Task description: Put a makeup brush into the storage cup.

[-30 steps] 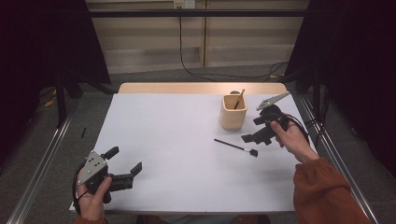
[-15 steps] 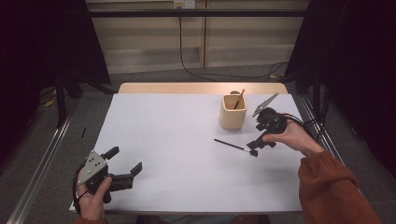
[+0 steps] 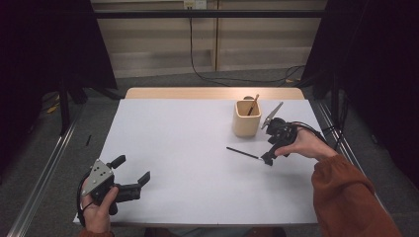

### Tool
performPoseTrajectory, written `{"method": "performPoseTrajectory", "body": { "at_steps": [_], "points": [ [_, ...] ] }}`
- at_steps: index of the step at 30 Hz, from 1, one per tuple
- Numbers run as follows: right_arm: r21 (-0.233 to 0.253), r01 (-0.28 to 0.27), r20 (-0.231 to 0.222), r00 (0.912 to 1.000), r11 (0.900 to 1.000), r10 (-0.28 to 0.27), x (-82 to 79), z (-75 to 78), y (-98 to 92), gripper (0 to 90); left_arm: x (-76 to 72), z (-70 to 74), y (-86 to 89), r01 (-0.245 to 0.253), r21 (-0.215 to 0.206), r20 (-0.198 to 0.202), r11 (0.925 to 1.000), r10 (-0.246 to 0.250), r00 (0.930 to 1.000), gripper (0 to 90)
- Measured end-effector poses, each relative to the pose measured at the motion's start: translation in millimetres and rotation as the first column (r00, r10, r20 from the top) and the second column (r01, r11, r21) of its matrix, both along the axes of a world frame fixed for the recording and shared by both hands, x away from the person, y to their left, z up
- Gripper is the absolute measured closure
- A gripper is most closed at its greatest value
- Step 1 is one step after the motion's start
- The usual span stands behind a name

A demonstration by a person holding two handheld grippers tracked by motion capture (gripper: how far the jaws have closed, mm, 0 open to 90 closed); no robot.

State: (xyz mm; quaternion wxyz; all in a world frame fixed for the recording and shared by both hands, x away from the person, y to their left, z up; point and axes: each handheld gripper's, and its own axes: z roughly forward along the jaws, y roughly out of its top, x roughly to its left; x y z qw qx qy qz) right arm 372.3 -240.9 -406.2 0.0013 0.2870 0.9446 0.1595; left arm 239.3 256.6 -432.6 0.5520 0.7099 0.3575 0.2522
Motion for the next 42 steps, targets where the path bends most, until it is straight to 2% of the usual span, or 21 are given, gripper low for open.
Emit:
{"method": "performPoseTrajectory", "body": {
  "at_steps": [3, 8, 9, 12, 15, 16, 19, 24, 29, 36, 38, 42],
  "points": [
    [-0.016, -0.019, -0.013, 0.9997, 1.0, 0.019, 2.8, -4.3, 5.0, 27.3, 0.1, -0.2, -0.1, 0.0, -0.003, -0.001, 1.0, 0.0, 1.0, 1.0],
    [-0.025, -0.046, -0.041, 0.9982, 0.999, 0.045, 7.0, -10.9, 10.7, 41.3, 0.2, -0.3, -0.2, 0.003, -0.004, -0.002, 1.0, -0.003, 1.0, 1.0],
    [-0.038, -0.06, -0.034, 0.9977, 0.997, 0.059, 8.7, -12.8, 10.7, 44.6, 0.3, -0.6, -0.5, 0.003, -0.006, -0.004, 1.0, -0.004, 1.0, 1.0],
    [-0.055, -0.068, -0.054, 0.9964, 0.996, 0.065, 10.7, -17.5, 13.4, 49.5, 0.6, -0.9, -0.7, 0.007, -0.003, -0.007, 1.0, -0.007, 0.9999, 1.0],
    [-0.056, -0.068, -0.064, 0.9959, 0.996, 0.064, 12.9, -21.9, 15.6, 51.6, 0.6, -0.9, -0.8, 0.008, -0.002, -0.007, 1.0, -0.008, 0.9999, 1.0],
    [-0.063, -0.079, -0.069, 0.9948, 0.995, 0.074, 14.3, -23.5, 16.0, 52.0, 0.7, -0.8, -0.7, 0.006, 0.003, -0.007, 1.0, -0.006, 1.0, 1.0],
    [-0.083, -0.058, -0.07, 0.9961, 0.995, 0.052, 17.8, -28.5, 17.5, 54.0, 0.7, -0.8, -0.7, 0.006, 0.003, -0.007, 1.0, -0.006, 1.0, 1.0],
    [-0.114, -0.066, -0.081, 0.995, 0.991, 0.057, 19.6, -36.0, 21.4, 59.7, 1.3, -1.3, -0.2, 0.004, 0.002, -0.01, 1.0, -0.004, 0.9999, 1.0],
    [-0.115, -0.077, -0.092, 0.9935, 0.99, 0.067, 21.3, -39.8, 26.5, 64.9, 1.6, -1.3, -0.4, 0.01, 0.006, -0.009, 0.9999, -0.01, 0.9999, 1.0],
    [-0.112, -0.097, -0.084, 0.9925, 0.989, 0.088, 21.9, -43.7, 26.7, 69.0, 1.6, -1.5, -0.8, 0.011, 0.0, -0.012, 0.9999, -0.011, 0.9999, 1.0],
    [-0.123, -0.107, -0.08, 0.992, 0.987, 0.097, 22.3, -43.8, 26.4, 72.7, 1.4, -1.5, -1.2, 0.011, 0.001, -0.014, 0.9999, -0.011, 0.9998, 1.0],
    [-0.143, -0.117, -0.067, 0.9919, 0.983, 0.108, 20.4, -43.9, 29.0, 73.8, 1.2, -1.3, -1.3, 0.013, 0.005, -0.012, 0.9999, -0.013, 0.9998, 1.0]
  ]
}}
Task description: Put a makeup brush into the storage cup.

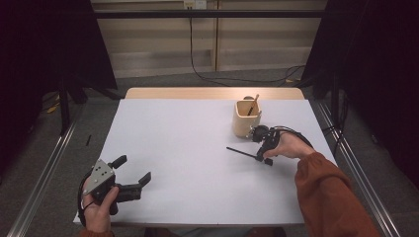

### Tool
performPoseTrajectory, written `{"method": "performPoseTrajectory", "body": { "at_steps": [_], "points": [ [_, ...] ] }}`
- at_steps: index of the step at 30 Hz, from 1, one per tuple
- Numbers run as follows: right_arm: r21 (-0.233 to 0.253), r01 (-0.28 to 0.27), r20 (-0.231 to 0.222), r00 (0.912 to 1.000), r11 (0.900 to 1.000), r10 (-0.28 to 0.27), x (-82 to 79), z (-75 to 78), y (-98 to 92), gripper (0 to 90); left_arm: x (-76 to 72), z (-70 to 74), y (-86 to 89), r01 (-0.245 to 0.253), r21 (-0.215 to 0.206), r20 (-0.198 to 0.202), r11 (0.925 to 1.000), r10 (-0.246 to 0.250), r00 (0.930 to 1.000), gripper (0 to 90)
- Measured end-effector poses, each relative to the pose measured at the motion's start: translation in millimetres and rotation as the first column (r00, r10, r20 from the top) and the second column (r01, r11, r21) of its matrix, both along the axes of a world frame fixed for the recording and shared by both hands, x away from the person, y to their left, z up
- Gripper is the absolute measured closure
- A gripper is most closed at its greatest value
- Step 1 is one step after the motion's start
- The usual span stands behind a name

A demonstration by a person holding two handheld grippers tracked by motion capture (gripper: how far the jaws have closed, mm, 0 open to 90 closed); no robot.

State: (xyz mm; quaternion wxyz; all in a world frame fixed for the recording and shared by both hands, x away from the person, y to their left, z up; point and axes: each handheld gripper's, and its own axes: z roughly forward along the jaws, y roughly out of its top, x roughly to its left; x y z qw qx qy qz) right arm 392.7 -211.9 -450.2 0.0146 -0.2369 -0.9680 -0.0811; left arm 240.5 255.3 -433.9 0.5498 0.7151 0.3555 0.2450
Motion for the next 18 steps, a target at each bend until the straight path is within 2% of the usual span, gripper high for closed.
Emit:
{"method": "performPoseTrajectory", "body": {
  "at_steps": [7, 13, 18],
  "points": [
    [-0.008, -0.013, 0.013, 0.9998, 1.0, 0.013, -1.6, -0.1, 1.7, 74.4, 0.5, -0.2, 0.2, 0.002, -0.003, 0.0, 1.0, -0.002, 1.0, 1.1],
    [-0.049, -0.024, 0.014, 0.9996, 0.999, 0.024, -1.8, 0.5, 6.9, 75.5, -0.2, 0.4, -0.2, 0.0, 0.002, 0.004, 1.0, 0.0, 1.0, 1.0],
    [-0.044, -0.013, 0.008, 0.9999, 0.999, 0.013, -1.2, 0.3, 6.5, 77.3, 0.2, 0.1, 0.7, 0.0, -0.001, 0.003, 1.0, 0.0, 1.0, 0.9]
  ]
}}
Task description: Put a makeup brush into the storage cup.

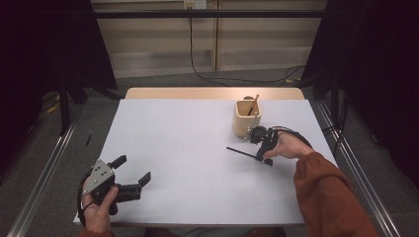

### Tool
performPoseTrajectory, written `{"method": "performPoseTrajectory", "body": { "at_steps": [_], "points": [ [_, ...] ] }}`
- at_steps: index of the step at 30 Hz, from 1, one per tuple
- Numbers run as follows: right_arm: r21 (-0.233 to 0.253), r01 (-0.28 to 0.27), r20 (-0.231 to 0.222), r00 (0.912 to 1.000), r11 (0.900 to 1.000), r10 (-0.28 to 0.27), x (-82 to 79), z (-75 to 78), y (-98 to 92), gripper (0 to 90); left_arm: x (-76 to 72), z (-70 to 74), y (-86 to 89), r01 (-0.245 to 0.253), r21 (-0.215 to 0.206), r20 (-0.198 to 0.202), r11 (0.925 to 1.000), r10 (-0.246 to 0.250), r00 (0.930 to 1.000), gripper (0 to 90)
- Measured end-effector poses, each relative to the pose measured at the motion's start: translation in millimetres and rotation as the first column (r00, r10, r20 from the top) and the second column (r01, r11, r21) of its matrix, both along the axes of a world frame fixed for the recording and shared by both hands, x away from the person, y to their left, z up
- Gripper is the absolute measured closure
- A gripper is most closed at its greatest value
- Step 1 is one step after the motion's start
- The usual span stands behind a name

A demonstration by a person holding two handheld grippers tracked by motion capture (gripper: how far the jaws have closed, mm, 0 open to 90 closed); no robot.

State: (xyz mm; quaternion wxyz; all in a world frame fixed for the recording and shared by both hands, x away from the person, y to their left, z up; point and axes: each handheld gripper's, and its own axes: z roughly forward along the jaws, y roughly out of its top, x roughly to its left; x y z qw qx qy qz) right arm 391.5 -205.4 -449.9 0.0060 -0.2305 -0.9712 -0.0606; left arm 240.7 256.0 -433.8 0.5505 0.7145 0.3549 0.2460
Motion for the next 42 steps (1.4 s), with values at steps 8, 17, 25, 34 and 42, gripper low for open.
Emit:
{"method": "performPoseTrajectory", "body": {
  "at_steps": [8, 17, 25, 34, 42],
  "points": [
    [-0.025, -0.01, -0.025, 0.9996, 1.0, 0.01, 2.1, 0.4, 4.1, 86.0, 0.1, 0.3, 0.1, 0.006, 0.006, -0.004, 1.0, -0.006, 1.0, 0.9],
    [0.045, 0.001, -0.025, 0.9997, 0.999, 0.0, 3.1, -0.5, -4.8, 86.3, 0.4, 0.3, 1.0, -0.001, 0.005, -0.004, 1.0, 0.001, 1.0, 0.9],
    [0.098, 0.023, -0.025, 0.9995, 0.995, -0.02, -1.0, 2.1, -11.5, 86.3, 0.8, 0.1, 0.2, -0.006, 0.002, -0.002, 1.0, 0.006, 1.0, 0.8],
    [0.193, 0.054, -0.006, 0.9986, 0.98, -0.054, -2.1, 13.5, -19.9, 86.3, 0.5, 0.4, 1.0, -0.006, 0.002, -0.005, 1.0, 0.006, 1.0, 0.9],
    [0.263, 0.077, 0.068, 0.9928, 0.962, -0.098, -9.6, 19.9, -26.1, 86.3, 0.5, 0.3, 0.9, -0.005, 0.006, -0.004, 1.0, 0.006, 1.0, 0.9]
  ]
}}
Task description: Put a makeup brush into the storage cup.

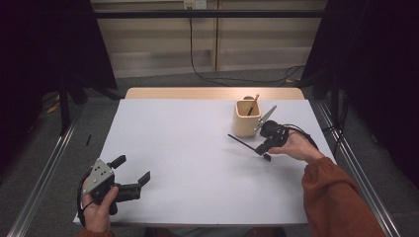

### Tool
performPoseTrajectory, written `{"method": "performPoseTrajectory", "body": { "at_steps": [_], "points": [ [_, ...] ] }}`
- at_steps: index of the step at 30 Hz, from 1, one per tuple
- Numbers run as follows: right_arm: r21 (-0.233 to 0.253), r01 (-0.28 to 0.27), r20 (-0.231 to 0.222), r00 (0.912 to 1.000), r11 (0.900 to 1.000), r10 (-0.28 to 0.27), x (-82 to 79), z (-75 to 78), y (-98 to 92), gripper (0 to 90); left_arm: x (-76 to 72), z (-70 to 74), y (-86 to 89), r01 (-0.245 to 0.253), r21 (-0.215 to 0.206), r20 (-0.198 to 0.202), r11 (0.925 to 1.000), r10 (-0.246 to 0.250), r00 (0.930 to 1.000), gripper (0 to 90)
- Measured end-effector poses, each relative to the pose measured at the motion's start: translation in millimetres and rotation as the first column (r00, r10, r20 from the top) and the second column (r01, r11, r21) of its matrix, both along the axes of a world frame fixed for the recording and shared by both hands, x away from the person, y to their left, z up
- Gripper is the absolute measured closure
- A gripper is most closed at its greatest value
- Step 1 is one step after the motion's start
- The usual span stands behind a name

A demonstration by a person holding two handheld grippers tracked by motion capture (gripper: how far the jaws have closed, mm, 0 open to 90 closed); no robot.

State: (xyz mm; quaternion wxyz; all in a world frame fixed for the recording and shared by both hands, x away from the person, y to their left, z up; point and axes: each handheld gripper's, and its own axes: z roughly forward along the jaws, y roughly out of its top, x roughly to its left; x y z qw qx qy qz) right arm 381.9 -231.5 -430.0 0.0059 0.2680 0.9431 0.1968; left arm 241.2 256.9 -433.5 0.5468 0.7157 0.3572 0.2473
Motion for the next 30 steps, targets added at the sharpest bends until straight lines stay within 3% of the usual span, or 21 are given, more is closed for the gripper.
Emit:
{"method": "performPoseTrajectory", "body": {
  "at_steps": [9, 15, 21, 30],
  "points": [
    [0.096, 0.013, 0.03, 0.9994, 0.995, -0.016, -9.8, 7.9, -6.7, 86.3, 0.1, -0.2, -0.3, 0.0, -0.004, -0.004, 1.0, 0.0, 1.0, 0.9],
    [0.164, 0.058, 0.059, 0.996, 0.985, -0.068, -13.9, 12.5, -14.5, 86.3, 0.6, -0.4, 0.5, -0.003, -0.007, -0.008, 1.0, 0.003, 1.0, 1.0],
    [0.257, 0.089, 0.089, 0.9893, 0.962, -0.116, -17.1, 20.3, -23.2, 86.3, 0.6, -0.3, 0.9, -0.003, -0.006, -0.006, 1.0, 0.003, 1.0, 1.0],
    [0.396, 0.135, 0.161, 0.9636, 0.908, -0.214, -23.3, 27.4, -35.9, 86.3, 0.4, 0.0, 0.7, -0.001, -0.006, -0.004, 1.0, 0.001, 1.0, 1.0]
  ]
}}
